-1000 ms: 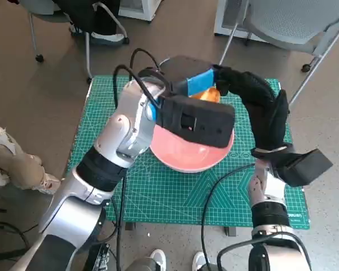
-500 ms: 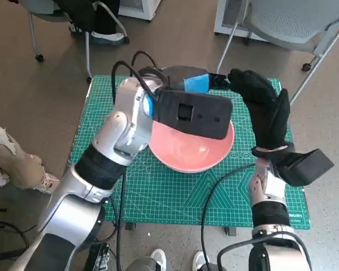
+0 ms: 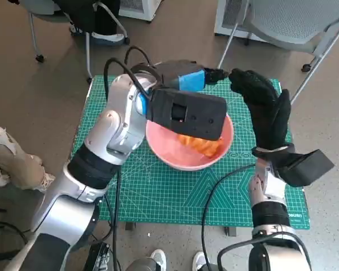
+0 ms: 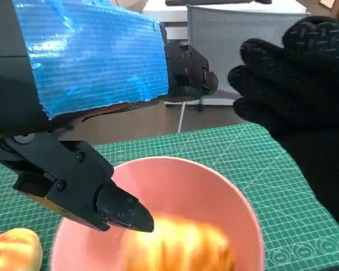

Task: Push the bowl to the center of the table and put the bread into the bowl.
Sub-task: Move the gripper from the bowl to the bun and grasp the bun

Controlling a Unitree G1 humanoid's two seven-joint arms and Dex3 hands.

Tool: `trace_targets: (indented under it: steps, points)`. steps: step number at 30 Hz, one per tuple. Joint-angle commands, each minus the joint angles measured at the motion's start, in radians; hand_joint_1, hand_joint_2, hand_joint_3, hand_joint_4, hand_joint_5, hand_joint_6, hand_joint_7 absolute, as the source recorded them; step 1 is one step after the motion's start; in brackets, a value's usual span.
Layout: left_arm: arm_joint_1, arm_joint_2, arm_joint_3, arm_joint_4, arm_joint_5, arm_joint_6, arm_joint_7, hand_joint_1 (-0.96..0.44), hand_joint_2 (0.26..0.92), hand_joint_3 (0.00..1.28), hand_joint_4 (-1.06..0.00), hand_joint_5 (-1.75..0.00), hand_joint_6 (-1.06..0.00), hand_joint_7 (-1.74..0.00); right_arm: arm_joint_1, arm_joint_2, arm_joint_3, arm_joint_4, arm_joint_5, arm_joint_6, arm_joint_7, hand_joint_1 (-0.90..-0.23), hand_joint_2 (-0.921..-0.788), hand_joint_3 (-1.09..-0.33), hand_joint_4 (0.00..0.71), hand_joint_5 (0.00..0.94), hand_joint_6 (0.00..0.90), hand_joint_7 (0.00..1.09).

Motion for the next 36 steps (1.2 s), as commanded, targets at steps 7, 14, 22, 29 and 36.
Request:
trace_targets:
  steps: [7,14,22,29,36]
  points:
    - [0.101,0.119,0.08,-0.18,-0.025,0.017,-0.008,-0.4,0.754,0.03,-0.01,0.0,-0.16,0.0,0.009,-0.006,-0.006,0.007,0.003,0.017,-0.009,-0.665,-0.921,-0.799,0.186,0.0,0.07,0.45]
    - [0.277,0.243,0.212,-0.337,-0.067,-0.045,0.067,-0.44,0.765,0.02,-0.02,0.0,-0.18,-0.01,0.012,0.0,-0.003,0.001,0.002,0.013,-0.009,-0.681,-0.921,-0.798,0.185,0.0,0.066,0.45]
    - [0.444,0.329,0.332,-0.439,-0.088,-0.072,0.149,-0.41,0.771,0.01,-0.04,-0.01,-0.2,-0.01,0.014,0.003,0.002,-0.003,0.001,0.013,-0.005,-0.683,-0.921,-0.8,0.186,0.0,0.064,0.46]
    - [0.554,0.376,0.377,-0.523,-0.086,-0.061,0.163,-0.38,0.734,0.0,-0.01,0.0,-0.18,0.0,0.006,0.002,0.002,0.009,0.006,0.018,0.006,-0.683,-0.921,-0.801,0.186,0.0,0.061,0.46]
    - [0.625,0.418,0.395,-0.591,-0.081,-0.055,0.143,-0.38,0.704,0.0,0.0,0.0,-0.16,0.0,-0.004,0.004,0.0,0.024,0.014,0.024,0.022,-0.685,-0.921,-0.794,0.186,0.001,0.059,0.47]
